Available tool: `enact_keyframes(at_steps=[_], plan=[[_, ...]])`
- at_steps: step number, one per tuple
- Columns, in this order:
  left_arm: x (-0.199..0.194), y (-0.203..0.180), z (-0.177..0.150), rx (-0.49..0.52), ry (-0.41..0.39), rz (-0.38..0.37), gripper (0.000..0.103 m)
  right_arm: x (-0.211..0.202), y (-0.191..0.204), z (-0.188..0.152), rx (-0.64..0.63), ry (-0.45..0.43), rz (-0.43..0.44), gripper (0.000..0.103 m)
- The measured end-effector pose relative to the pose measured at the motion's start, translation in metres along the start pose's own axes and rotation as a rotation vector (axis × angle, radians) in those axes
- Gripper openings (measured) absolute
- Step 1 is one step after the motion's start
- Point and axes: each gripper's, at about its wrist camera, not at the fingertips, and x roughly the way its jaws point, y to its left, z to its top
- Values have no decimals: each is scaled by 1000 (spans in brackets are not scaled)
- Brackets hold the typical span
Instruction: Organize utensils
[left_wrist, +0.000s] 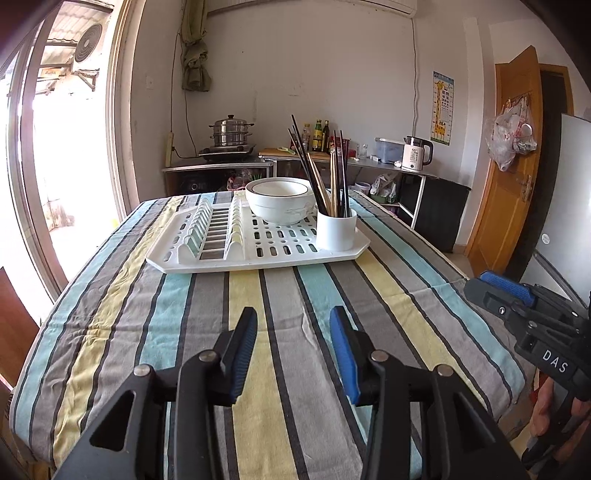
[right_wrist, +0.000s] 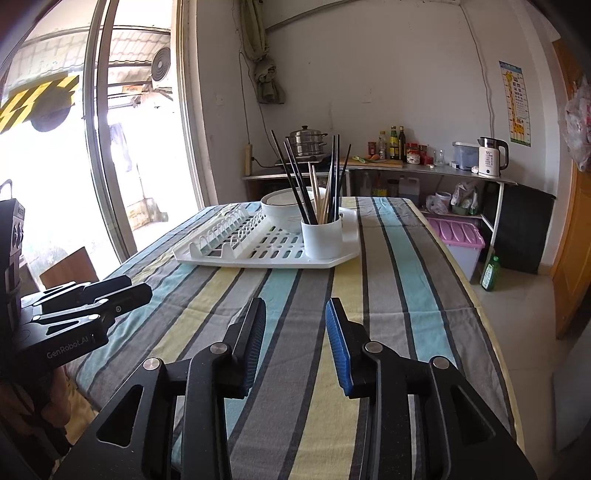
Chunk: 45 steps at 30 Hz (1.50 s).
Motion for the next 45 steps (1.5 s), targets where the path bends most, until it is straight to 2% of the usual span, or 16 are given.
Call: enact_keyframes(at_steps=[7,16,45], plan=[[-24,-1,-19,-15,-27,21,43,-18,12,-22,-9,1,-9,35],[-30,-2,-33,-12,-29,28,43,-26,21,-31,-37,-8,-23,35],[-30,-8,-33,-1,-21,24,43,-27,18,-32,-26,-13,-31,35]])
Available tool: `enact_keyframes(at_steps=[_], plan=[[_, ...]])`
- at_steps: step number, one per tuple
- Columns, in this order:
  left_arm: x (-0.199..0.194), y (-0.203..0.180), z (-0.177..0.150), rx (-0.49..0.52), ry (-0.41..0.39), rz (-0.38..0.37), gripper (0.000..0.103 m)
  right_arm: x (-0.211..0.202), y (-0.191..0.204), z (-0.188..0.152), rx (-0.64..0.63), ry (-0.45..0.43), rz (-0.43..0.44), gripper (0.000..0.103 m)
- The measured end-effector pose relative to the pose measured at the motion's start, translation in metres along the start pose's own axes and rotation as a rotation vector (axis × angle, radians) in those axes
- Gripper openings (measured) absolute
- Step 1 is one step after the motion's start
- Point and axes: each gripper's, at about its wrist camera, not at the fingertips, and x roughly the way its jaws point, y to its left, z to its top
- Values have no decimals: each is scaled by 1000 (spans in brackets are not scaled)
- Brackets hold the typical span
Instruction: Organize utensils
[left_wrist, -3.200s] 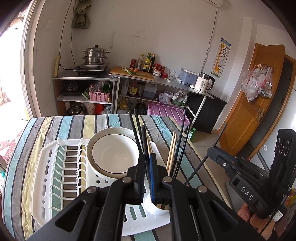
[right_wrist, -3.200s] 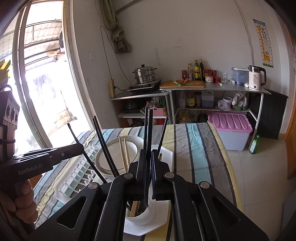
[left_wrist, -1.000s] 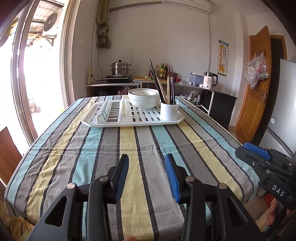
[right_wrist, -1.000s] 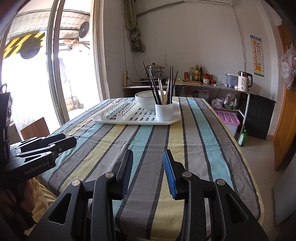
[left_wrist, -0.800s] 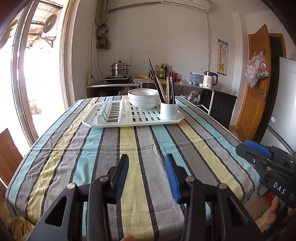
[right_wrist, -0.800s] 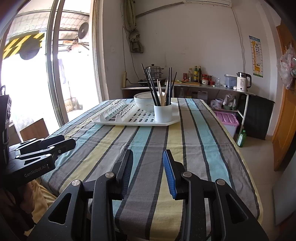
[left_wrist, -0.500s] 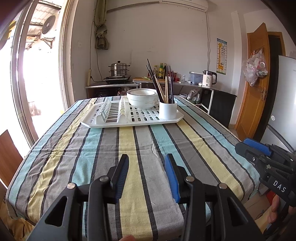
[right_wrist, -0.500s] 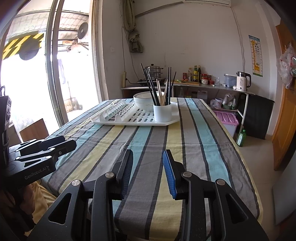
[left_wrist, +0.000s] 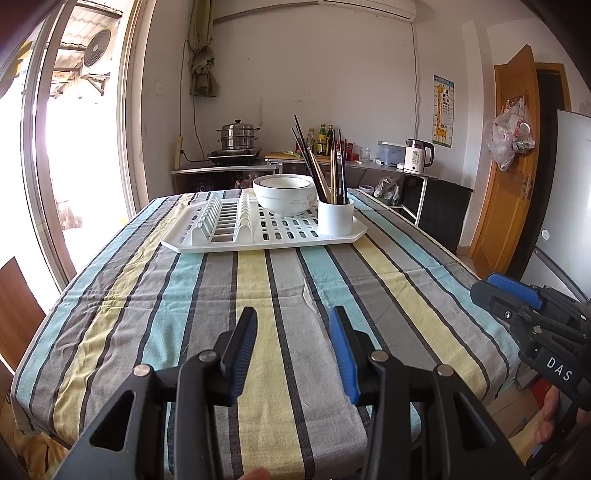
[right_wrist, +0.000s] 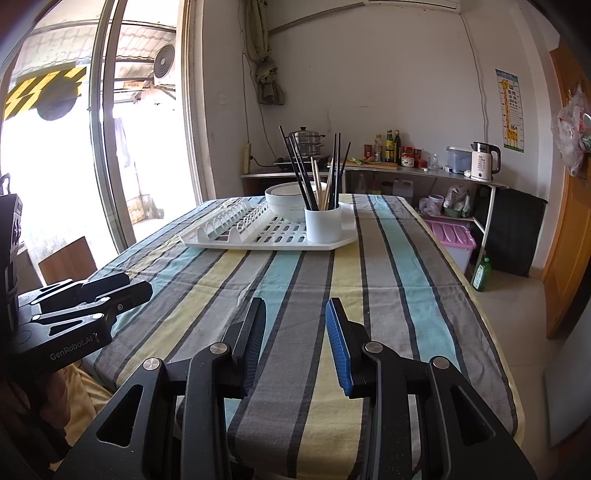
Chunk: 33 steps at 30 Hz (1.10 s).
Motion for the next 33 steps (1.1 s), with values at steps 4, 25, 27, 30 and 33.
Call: enact_keyframes(at_steps=[4,25,27,30,33], plan=[[0,-1,0,-1,0,-2,43,0,0,0,-4,-2,0,35],[0,-3,-3,-1,8,-7,43,-1,2,-1,-6,3,0,35],[-1,-3,-4,-1,8,-8,43,-2,2,-1,-7,3,0,35],[-1,-3,-4,0,7,-6,43,-3,3,-1,-9,0,-1,35],[-1,-2,-4,0,8,-8,43,-3,2,-1,-10,-1,-1,35]])
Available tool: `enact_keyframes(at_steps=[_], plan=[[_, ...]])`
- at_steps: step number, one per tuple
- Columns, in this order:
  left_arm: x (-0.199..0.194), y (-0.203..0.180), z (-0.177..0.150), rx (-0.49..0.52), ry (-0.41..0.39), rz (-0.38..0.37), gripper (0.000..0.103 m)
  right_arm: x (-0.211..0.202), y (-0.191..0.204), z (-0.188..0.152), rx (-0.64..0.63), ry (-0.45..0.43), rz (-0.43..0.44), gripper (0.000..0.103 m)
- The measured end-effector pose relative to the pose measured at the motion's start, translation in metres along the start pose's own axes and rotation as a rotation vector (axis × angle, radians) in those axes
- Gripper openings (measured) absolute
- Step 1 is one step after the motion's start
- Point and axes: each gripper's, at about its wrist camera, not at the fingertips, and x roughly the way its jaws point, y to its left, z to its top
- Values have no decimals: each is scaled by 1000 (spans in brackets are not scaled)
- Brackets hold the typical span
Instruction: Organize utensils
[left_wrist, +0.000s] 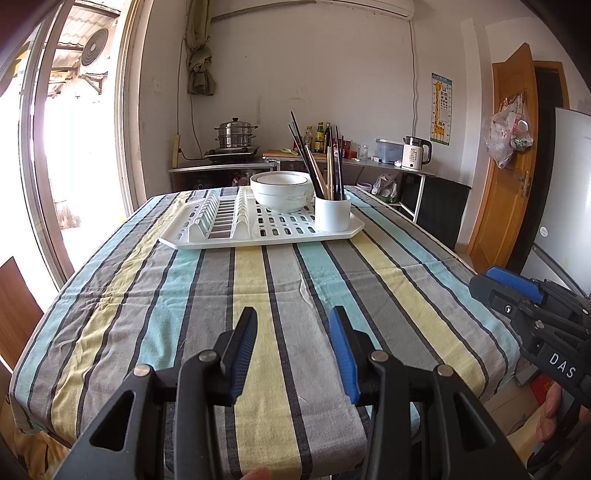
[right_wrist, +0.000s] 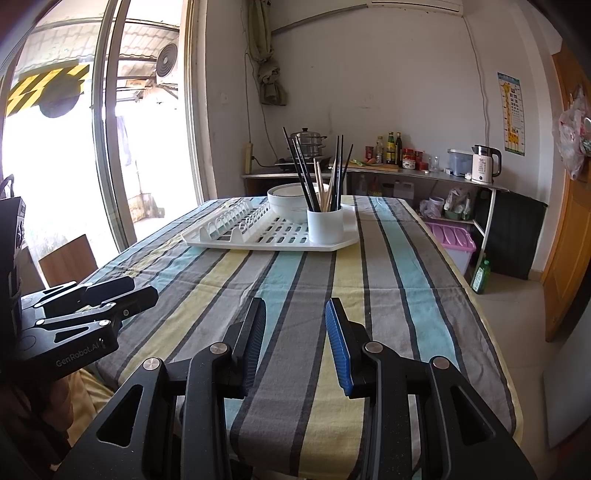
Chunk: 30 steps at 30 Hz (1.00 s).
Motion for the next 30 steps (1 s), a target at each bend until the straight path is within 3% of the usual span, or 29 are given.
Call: enact_keyframes(at_steps=[30], plan=[[-1,2,-1,-10,-4,-24,43,-2,-1,2,-5,1,2,35]])
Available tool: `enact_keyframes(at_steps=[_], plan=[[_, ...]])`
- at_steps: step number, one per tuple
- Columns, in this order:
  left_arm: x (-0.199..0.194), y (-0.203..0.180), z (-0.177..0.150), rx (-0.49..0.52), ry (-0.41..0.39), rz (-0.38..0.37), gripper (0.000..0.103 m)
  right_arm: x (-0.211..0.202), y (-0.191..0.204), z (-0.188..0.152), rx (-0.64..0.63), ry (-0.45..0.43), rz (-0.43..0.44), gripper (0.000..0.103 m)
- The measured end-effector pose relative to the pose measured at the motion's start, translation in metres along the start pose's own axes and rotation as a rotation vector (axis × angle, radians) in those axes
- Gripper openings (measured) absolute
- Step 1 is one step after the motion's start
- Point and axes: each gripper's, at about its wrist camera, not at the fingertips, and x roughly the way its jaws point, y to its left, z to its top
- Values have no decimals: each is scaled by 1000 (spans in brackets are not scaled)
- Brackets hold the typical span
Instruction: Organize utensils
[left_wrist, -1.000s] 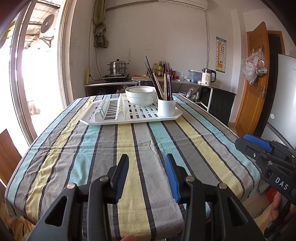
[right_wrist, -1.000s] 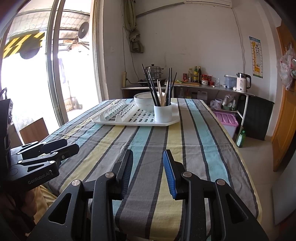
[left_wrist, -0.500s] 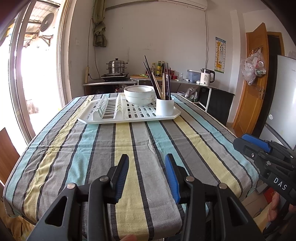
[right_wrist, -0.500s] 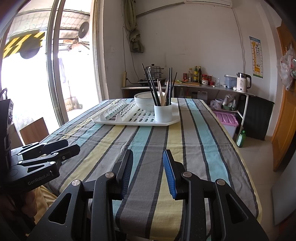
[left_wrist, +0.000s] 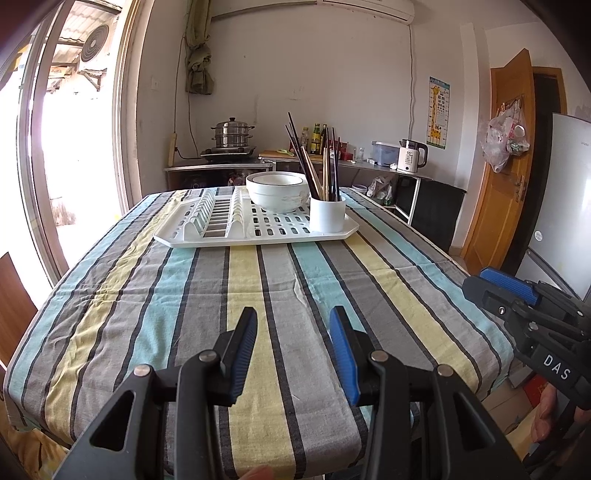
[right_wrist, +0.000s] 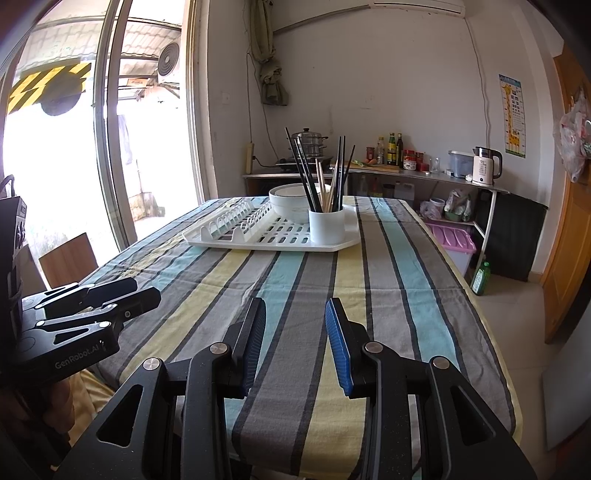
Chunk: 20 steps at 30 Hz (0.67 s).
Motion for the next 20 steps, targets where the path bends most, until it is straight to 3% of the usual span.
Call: enact_keyframes(at_steps=[5,9,20], plan=[[3,0,-1,-4,12,1,43,0,0,0,0,0,0,35],[4,-3,-3,27,9,46,43,0,0,0,-3,1,0,35],[6,-1,-2,7,8,29,43,-1,-1,0,-4,-3,-4,35]])
